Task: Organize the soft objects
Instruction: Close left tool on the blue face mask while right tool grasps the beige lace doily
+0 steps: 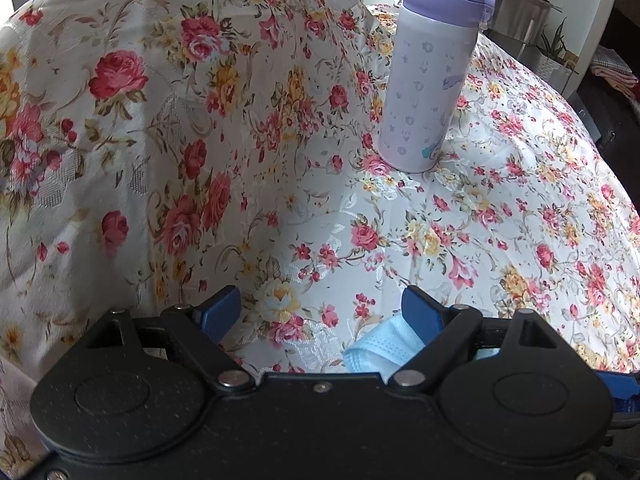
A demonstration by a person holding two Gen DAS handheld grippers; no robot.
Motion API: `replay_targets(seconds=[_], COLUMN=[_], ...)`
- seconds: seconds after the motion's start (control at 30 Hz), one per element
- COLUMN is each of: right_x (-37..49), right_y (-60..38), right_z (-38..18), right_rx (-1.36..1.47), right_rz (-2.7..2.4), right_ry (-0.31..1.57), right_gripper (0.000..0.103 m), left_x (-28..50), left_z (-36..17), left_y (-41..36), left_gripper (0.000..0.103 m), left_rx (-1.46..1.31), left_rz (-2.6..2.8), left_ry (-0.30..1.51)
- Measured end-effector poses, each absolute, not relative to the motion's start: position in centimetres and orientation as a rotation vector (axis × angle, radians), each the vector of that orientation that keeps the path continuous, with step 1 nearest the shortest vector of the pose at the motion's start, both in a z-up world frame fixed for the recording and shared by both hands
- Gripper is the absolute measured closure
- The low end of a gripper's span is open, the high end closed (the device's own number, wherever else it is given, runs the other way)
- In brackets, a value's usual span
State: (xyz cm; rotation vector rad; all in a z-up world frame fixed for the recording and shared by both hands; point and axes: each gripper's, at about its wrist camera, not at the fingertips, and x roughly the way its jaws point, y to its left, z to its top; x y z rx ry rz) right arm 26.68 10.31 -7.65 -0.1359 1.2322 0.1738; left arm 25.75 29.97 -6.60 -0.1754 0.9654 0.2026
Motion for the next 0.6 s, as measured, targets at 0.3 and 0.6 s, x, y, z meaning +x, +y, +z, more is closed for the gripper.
replay_targets(seconds=[0.3,0.6], right_x=[27.5,30.5], right_y=[8.2,7.7], right_z=[-6.7,-7.0], right_rx=[0.01,0.169], right_rz=[0.153,0.131], right_ry=[1.193,1.172], right_gripper=[0.04,0.04], left_x=[25.5,25.4], left_z=[-6.5,-6.3], left_y=[29.9,30.1], left_gripper=[0.019,0.019], left_rx=[-0.185,-0.214], left_rz=[0.198,0.166], left_ry=[0.963,0.959])
